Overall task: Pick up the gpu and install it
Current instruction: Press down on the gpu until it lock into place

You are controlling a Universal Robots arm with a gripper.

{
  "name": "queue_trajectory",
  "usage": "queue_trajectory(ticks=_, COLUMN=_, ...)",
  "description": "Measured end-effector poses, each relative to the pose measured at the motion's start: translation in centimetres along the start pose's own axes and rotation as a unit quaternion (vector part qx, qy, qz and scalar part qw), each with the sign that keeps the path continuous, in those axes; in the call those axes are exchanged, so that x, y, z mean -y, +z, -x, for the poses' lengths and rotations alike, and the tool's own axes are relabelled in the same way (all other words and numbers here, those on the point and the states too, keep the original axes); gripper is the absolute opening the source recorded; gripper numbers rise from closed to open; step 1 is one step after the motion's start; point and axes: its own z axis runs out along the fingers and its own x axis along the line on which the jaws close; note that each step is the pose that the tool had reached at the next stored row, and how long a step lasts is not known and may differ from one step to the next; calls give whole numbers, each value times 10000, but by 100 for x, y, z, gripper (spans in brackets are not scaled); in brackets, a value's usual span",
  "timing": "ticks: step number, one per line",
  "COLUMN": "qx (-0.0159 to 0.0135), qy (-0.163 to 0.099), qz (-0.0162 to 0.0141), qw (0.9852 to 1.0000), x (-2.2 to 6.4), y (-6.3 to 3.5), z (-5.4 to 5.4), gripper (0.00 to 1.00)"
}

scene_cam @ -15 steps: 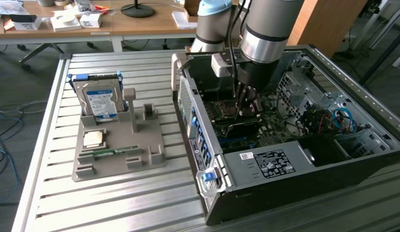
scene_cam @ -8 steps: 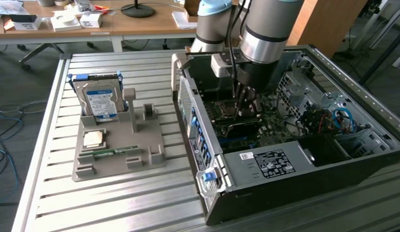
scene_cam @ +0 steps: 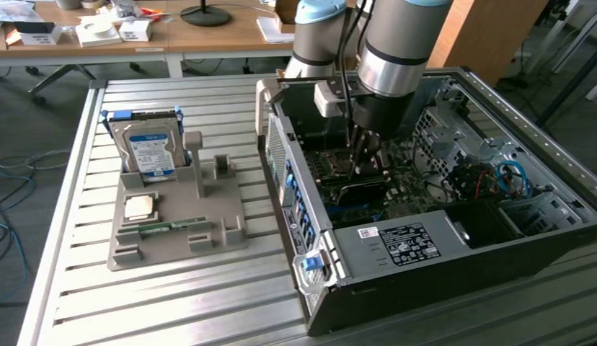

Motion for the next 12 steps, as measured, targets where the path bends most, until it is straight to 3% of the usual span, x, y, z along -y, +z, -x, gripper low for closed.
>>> queue_trajectory(ticks=12, qx=1, qy=0, qz=0, qw=10000, x=0, y=30, z=0, gripper=11)
